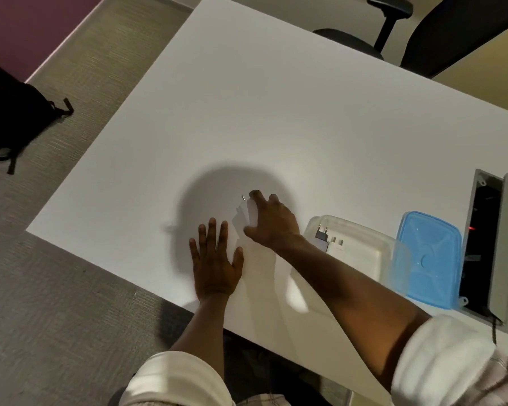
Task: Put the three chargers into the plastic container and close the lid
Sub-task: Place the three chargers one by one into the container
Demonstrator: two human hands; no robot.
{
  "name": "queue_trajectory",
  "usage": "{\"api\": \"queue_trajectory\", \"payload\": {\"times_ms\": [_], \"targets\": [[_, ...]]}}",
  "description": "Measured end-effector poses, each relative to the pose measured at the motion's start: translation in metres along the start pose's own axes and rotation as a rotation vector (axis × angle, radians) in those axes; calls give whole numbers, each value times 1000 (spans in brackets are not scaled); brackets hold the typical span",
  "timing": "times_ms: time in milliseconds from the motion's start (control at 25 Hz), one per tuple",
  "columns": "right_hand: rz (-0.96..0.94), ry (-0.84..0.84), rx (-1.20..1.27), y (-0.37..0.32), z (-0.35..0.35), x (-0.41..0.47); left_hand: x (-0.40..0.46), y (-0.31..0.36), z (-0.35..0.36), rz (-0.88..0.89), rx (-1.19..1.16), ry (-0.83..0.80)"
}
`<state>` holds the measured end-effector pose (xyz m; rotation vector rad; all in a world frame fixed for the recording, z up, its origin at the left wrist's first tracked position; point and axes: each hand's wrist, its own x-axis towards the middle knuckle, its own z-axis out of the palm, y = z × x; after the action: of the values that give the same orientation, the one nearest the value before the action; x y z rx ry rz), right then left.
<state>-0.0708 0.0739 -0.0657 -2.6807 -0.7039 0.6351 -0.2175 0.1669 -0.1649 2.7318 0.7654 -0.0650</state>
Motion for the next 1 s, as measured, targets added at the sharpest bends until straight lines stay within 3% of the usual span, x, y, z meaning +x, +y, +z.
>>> {"api": "queue_trajectory", "payload": {"times_ms": [280, 520, 720, 1000], "targets": [[158, 389, 277, 34, -45, -85, -4, 5, -7, 27, 14, -29], [396, 552, 348, 114, -59, -159, 13, 46, -3, 257, -26, -124], [526, 559, 395, 146, -51, -188, 12, 89, 12, 396, 8, -161], [581, 416, 304, 153, -27, -170, 15, 97, 26, 374, -1, -113]]}}
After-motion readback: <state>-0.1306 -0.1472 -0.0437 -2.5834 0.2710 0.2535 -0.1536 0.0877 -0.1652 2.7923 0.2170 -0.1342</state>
